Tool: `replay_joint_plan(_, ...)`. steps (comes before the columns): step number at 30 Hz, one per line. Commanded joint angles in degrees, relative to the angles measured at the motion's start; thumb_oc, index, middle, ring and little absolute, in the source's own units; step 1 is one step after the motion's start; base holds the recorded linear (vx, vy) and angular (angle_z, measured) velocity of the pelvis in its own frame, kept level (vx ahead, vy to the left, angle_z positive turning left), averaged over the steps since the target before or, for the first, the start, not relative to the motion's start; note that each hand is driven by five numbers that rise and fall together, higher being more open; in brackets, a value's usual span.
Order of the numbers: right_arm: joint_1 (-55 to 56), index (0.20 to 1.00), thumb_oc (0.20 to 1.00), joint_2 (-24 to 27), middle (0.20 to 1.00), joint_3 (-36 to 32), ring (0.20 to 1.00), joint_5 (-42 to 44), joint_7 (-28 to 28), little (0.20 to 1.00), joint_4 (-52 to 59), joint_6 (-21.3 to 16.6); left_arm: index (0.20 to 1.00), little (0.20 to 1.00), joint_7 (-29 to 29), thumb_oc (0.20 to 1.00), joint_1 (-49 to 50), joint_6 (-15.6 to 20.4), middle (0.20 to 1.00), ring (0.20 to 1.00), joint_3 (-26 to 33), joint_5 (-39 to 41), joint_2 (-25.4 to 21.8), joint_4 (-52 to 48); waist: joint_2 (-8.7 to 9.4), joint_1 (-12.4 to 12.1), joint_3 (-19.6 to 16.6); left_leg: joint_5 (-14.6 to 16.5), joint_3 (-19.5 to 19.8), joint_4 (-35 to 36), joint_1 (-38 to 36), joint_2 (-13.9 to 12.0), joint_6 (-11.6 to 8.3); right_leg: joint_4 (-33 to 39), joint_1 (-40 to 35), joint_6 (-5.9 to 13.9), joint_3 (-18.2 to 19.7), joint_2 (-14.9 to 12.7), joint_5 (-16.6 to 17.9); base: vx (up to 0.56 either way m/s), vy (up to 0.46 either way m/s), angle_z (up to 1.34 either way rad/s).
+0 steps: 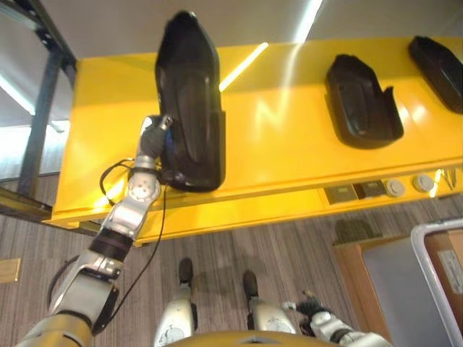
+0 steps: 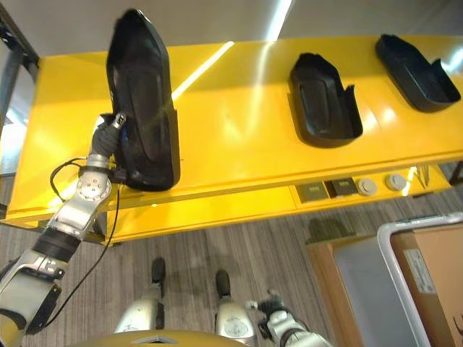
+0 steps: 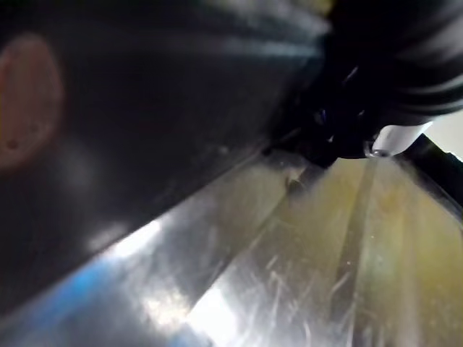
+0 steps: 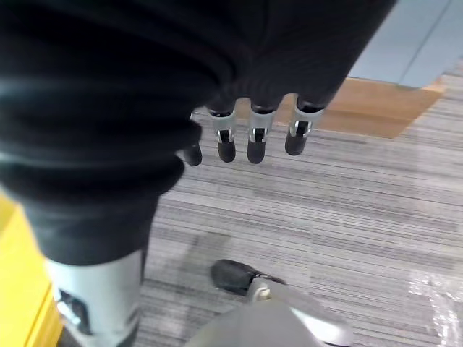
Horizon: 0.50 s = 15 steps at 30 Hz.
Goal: Move parts from the plastic box to the shelf.
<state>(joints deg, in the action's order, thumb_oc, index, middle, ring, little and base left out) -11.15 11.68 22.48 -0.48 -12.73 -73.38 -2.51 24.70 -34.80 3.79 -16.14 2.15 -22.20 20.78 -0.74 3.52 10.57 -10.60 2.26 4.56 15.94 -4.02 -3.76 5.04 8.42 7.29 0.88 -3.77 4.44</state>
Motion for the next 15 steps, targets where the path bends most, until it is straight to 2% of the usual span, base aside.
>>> replay_joint_plan(1, -1.34, 1.0, 1.0, -4.34, 1.0, 1.3, 1.0, -0.99, 0.39, 1.0, 0.76, -0.67, 0.2, 0.2, 4.39, 0.2, -6.12, 0.56, 0.2, 0.2, 0.94, -0.22, -1.11, 3.18, 2.68, -1.07, 2.2, 2.94, 1.27, 0.44, -0.23, -1.15, -1.5, -0.1, 1.89, 1.59, -0.36, -3.71, -0.38, -0.04, -0.001, -0.01)
replay_joint_plan(5, -2.75, 1.0, 1.0, -5.0, 1.0, 2.17, 1.0, -0.61, 0.48, 1.0, 0.78, -0.88, 0.2, 0.2, 5.52, 0.2, -7.99, -0.68, 0.2, 0.2, 0.17, -2.2, -0.98, 3.91, 2.13, -1.3, 3.3, 2.49, 1.48, 0.44, 0.59, -1.03, -1.71, -0.11, 2.65, 1.55, -0.54, -3.61, -0.19, -0.02, -0.007, 0.0)
replay_joint_plan(10, -2.38, 1.0, 1.0, -4.49, 1.0, 0.96, 1.0, 0.34, 0.66, 1.0, -0.38, -0.85, 0.2, 0.2, 5.15, 0.2, -5.82, -1.62, 0.2, 0.2, 0.91, -3.74, -2.0, 3.37, 1.91, -1.49, 3.9, 2.31, 1.39, 0.44, 0.7, -1.41, -1.84, -0.14, 2.99, 1.35, -0.52, -3.36, -0.19, 0.0, 0.0, 0.0)
replay_joint_plan(11, -2.25, 1.0, 1.0, -4.3, 1.0, 0.72, 1.0, 0.36, 0.77, 1.0, -0.65, -0.72, 0.438, 0.438, 4.86, 0.438, -5.48, -1.78, 0.438, 0.438, 0.95, -3.86, -2.23, 3.32, 1.89, -1.45, 3.9, 2.32, 1.36, 0.44, 0.64, -1.49, -1.86, -0.15, 2.92, 1.32, -0.56, -3.33, -0.22, 0.0, 0.0, 0.0)
replay_joint_plan(12, -2.05, 1.0, 1.0, -3.82, 1.0, 0.05, 1.0, 0.45, 0.72, 1.0, -1.2, -0.56, 1.0, 1.0, 4.06, 1.0, -4.89, -1.84, 1.0, 1.0, 1.03, -3.63, -2.6, 2.97, 1.82, -1.45, 3.92, 2.3, 1.32, 0.44, 0.59, -1.55, -1.89, -0.18, 2.86, 1.32, -0.58, -3.29, -0.27, 0.0, 0.0, 0.0)
replay_joint_plan(15, -1.44, 1.0, 1.0, -3.11, 1.0, -1.29, 1.0, 0.46, 0.62, 1.0, -2.41, 0.01, 1.0, 1.0, 3.52, 1.0, -3.89, -2.23, 1.0, 1.0, 1.49, -3.48, -2.93, 2.13, 1.79, -1.43, 3.68, 2.37, 1.36, 0.44, 0.32, -1.8, -1.95, -0.19, 2.56, 1.25, -0.69, -3.23, -0.55, 0.0, 0.0, 0.0)
